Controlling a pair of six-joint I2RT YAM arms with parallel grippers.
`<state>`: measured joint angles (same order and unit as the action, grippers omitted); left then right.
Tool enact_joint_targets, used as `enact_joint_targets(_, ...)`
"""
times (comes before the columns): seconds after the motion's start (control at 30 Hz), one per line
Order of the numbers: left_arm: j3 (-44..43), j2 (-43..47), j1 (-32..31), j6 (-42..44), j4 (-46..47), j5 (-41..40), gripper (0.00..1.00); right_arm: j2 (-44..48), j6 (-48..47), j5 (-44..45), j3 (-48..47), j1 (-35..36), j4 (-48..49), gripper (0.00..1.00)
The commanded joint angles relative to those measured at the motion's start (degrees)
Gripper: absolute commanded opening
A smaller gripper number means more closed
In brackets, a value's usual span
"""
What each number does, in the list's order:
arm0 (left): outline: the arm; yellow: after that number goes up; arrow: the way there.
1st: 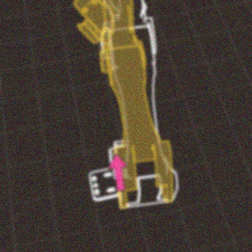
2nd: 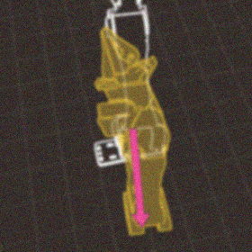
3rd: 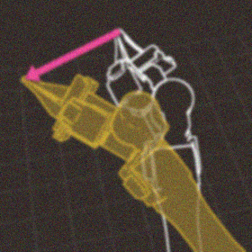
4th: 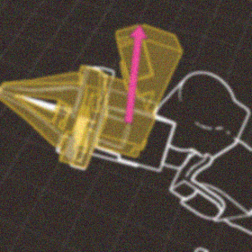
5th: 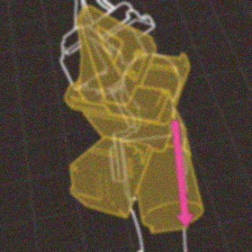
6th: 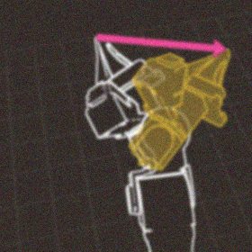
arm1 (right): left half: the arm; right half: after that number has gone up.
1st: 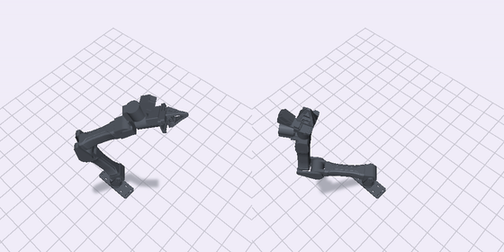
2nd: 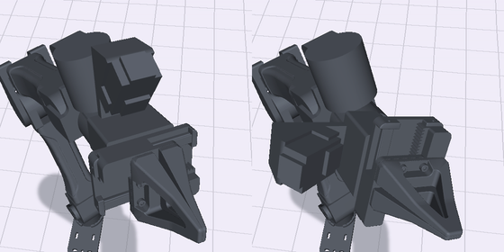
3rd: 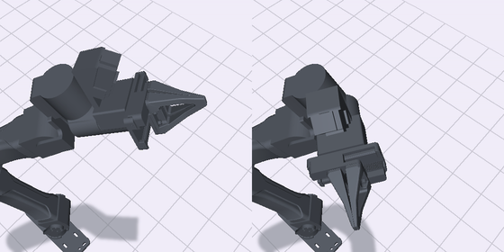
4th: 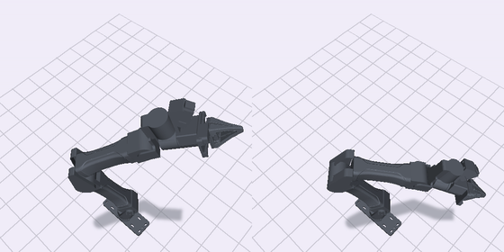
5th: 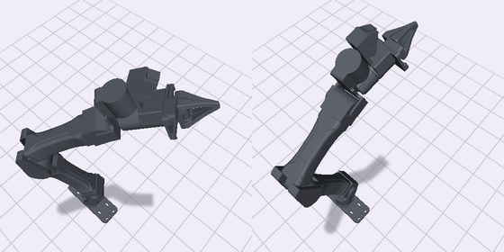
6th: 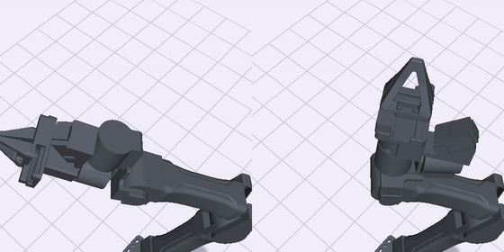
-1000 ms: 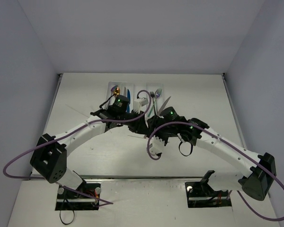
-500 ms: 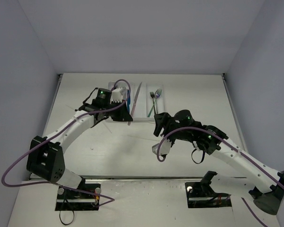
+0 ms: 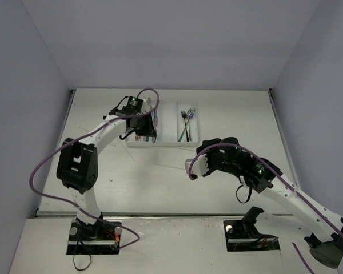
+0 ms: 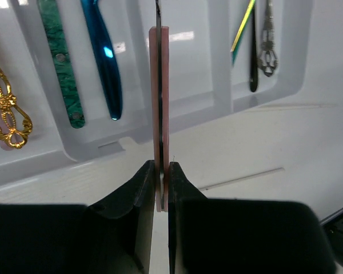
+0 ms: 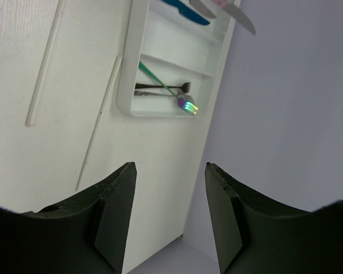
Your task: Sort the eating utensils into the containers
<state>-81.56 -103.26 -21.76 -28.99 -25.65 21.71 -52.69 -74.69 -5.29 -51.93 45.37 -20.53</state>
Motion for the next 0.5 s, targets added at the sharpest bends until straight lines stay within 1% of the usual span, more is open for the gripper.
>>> enact_joint_targets(0.0,-4.9,-2.8,2.2,-2.4,-0.7,-0.8,0.00,2.9,7.3,2.1,2.0,-2.6,2.9,0.46)
enact_joint_targets(0.17,-8.1,-6.6,2.9,-2.6,-0.7,0.8,0.00,2.3,9.5,2.1,1.8,-4.1,2.8,0.44)
enact_joint_targets(0.47,-12.6,-11.1,3.0,-1.8,-0.7,5.1,0.00,-2.6,12.5,-2.4,-2.0,-9.5,2.8,0.43)
